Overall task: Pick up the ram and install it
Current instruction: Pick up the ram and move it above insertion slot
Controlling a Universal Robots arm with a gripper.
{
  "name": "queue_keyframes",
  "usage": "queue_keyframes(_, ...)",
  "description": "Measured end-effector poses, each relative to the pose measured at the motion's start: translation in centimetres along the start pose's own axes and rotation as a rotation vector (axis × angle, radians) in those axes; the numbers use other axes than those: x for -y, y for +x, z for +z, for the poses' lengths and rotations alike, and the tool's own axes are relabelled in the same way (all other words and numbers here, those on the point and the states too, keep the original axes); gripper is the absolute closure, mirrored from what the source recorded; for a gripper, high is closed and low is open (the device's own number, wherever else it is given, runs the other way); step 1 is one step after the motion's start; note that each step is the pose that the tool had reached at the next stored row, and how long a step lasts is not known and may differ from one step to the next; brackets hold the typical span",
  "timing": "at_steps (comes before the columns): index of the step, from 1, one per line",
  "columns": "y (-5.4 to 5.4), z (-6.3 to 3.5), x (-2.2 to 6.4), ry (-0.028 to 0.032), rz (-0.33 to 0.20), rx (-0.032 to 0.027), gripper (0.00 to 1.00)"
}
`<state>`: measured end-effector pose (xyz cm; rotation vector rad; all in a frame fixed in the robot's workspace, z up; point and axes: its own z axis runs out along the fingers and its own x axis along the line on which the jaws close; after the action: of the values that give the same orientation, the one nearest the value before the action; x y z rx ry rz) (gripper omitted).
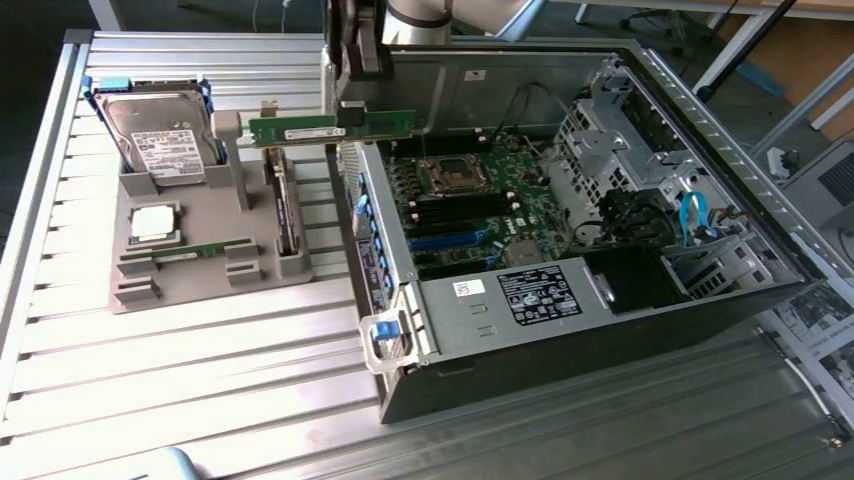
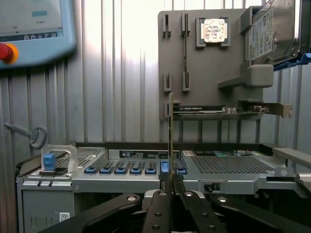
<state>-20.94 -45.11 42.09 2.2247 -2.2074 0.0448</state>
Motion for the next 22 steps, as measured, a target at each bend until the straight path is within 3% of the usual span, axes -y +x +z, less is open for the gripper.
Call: queue_keyframes(22, 0.0, 0.03, 1.98, -0.0001, 0.0, -0.0006, 0.88)
